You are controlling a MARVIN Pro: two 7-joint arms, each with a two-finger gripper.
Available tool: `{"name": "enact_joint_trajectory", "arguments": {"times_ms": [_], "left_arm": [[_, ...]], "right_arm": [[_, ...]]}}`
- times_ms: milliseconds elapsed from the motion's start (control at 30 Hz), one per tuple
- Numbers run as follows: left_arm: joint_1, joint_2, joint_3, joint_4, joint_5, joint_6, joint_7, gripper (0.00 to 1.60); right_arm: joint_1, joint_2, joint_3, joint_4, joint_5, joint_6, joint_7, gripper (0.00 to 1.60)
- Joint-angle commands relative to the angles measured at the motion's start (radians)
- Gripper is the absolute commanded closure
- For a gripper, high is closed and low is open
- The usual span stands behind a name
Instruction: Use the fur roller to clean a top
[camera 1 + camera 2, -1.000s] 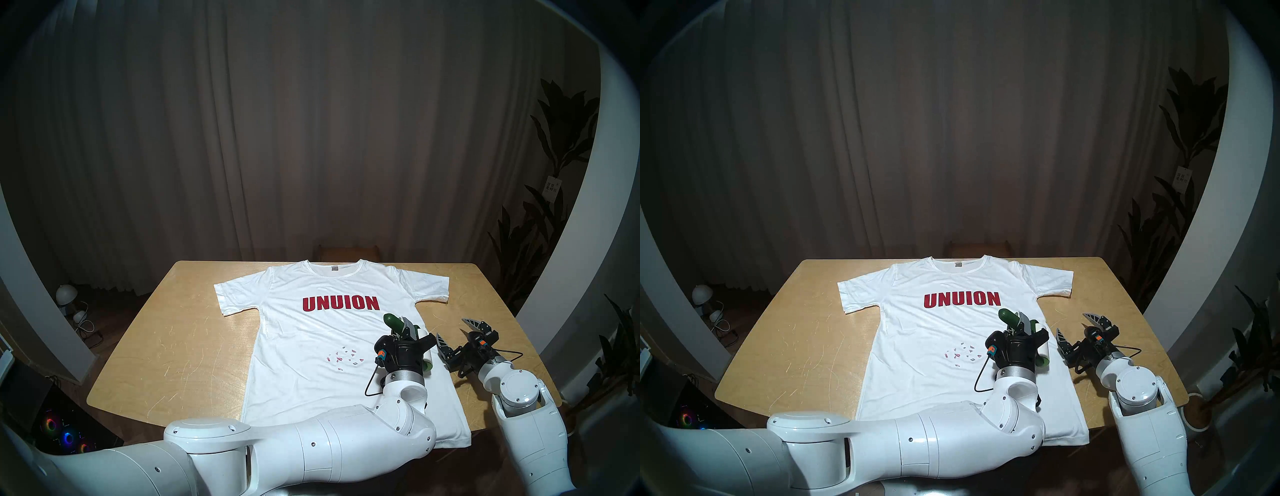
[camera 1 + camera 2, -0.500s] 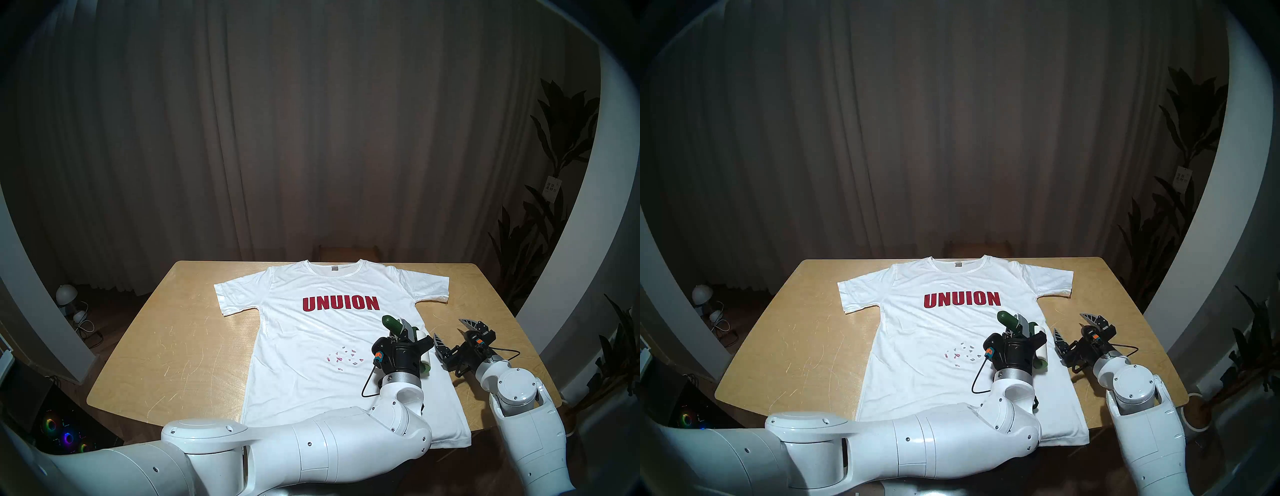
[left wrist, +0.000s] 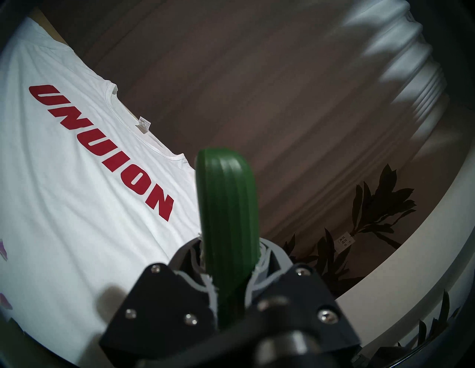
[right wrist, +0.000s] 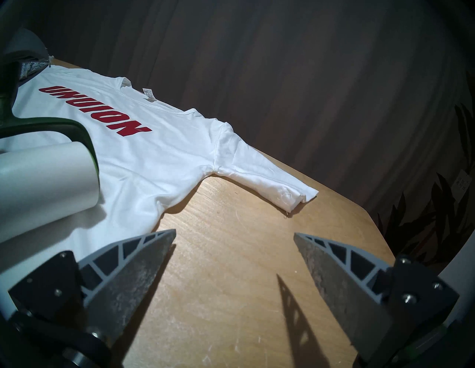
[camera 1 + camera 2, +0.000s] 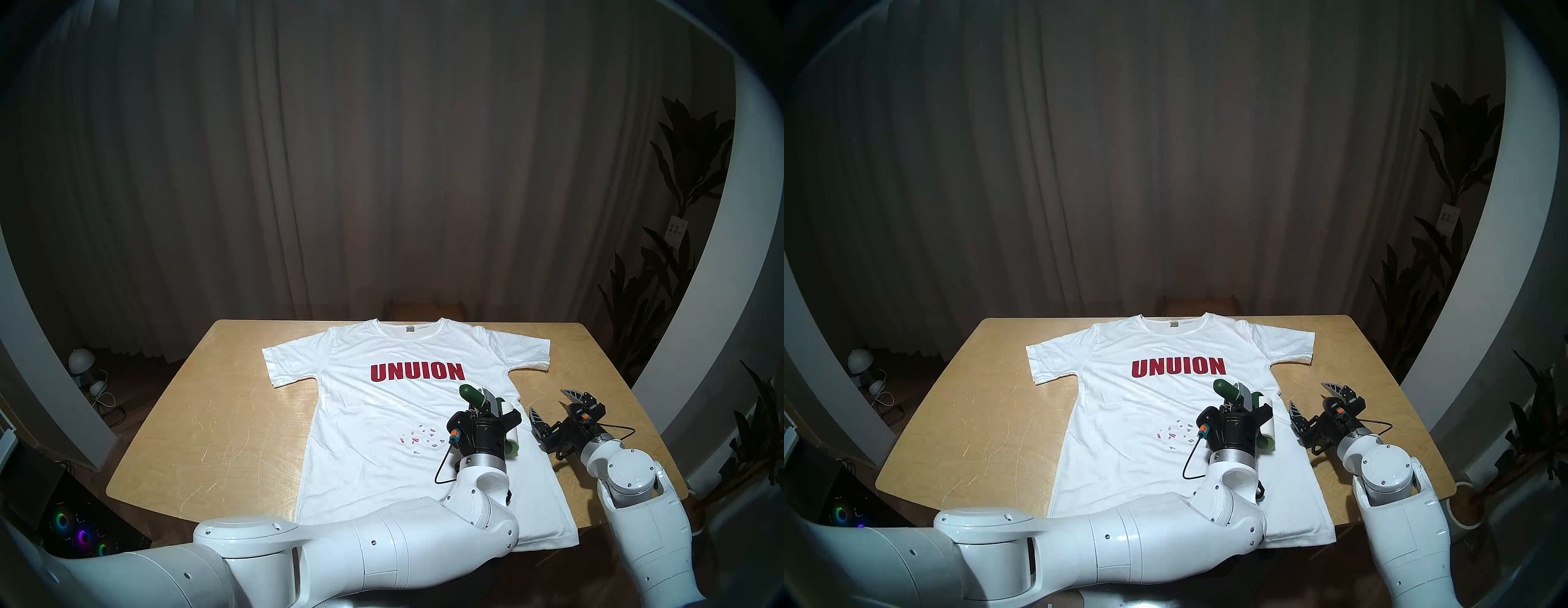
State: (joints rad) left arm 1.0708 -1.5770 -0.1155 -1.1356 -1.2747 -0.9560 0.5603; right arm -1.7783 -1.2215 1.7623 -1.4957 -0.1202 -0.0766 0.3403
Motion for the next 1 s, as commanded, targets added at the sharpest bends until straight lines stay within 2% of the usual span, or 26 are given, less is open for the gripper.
{"name": "enact_joint_trajectory", "arguments": {"times_ms": [0, 233, 433, 733, 967], "left_arm": [[0.003, 0.017, -0.019, -0.026, -0.002, -0.004, -0.023, 1.60], [0.024, 0.034, -0.024, -0.040, -0.017, -0.004, -0.018, 1.60], [0.023, 0.039, -0.003, -0.027, -0.046, -0.004, -0.010, 1.60], [0.033, 0.042, -0.040, -0.010, -0.045, -0.004, 0.003, 1.60], [0.039, 0.080, -0.069, -0.040, -0.068, -0.004, 0.012, 1.60]], "right_arm": [[-0.011, 0.008, -0.003, 0.059, -0.009, -0.002, 0.004, 0.00], [-0.005, 0.012, -0.002, 0.069, -0.005, 0.000, 0.009, 0.00], [0.015, 0.018, -0.009, 0.080, -0.003, 0.013, 0.015, 0.00], [0.041, 0.016, -0.040, 0.101, -0.010, 0.023, 0.020, 0.00], [0.037, 0.027, -0.049, 0.120, -0.015, 0.021, 0.025, 0.00]]}}
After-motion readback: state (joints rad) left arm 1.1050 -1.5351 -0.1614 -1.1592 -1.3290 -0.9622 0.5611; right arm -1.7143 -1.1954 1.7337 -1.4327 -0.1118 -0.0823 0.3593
